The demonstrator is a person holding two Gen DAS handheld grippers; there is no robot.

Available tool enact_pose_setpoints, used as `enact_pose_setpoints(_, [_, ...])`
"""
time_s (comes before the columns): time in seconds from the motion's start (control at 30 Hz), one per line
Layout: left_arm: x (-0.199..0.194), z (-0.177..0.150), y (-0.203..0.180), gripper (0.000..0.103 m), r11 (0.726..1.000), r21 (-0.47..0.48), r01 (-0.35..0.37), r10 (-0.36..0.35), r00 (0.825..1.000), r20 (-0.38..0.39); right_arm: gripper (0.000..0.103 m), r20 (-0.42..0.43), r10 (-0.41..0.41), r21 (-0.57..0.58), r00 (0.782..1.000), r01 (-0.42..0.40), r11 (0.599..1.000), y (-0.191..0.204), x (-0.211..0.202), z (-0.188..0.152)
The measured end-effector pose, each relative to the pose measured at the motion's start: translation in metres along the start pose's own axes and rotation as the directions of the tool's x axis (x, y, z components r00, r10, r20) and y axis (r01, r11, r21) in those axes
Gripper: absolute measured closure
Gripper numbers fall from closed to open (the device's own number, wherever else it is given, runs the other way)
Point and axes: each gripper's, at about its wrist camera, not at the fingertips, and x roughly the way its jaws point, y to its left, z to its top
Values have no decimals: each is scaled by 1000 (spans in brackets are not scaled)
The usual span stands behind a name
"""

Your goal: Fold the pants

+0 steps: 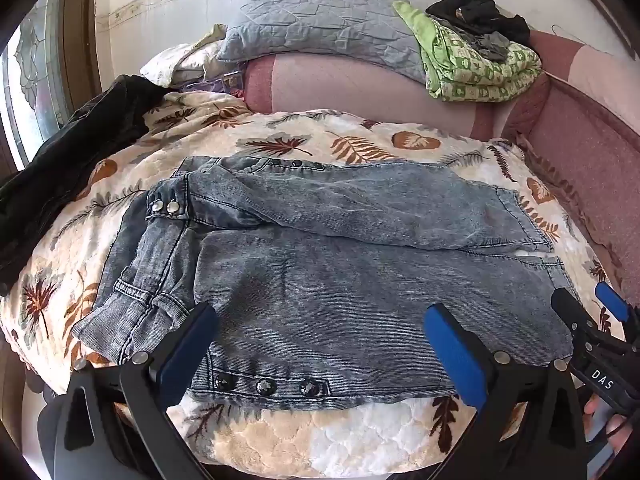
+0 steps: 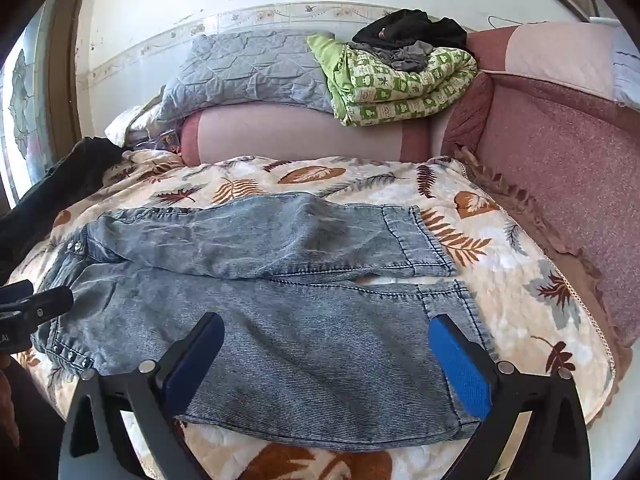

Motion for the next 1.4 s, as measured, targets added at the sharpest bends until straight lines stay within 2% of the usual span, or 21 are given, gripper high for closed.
enact_pose_setpoints(0.1, [1,-3,10,0,1000,-20,9,-9,1000,5,0,-46,40,33,998,-39,999,1,9,4])
enact_pose_setpoints(0.17, [7,1,6,0,1000,-17,-6,6,1000,-11,0,21,49,25,999,-49,998,2,10,-2])
enact_pose_setpoints(0.37, [13,-7,0,0,1000,-9,-12,12,1000,13,0,44,62,30,997,-64,998,3,11,-9])
enact_pose_setpoints(1.4, [23,-16,10,0,998,-56,-37,36,999,-24,0,13,39,41,999,-40,998,4,19,-12])
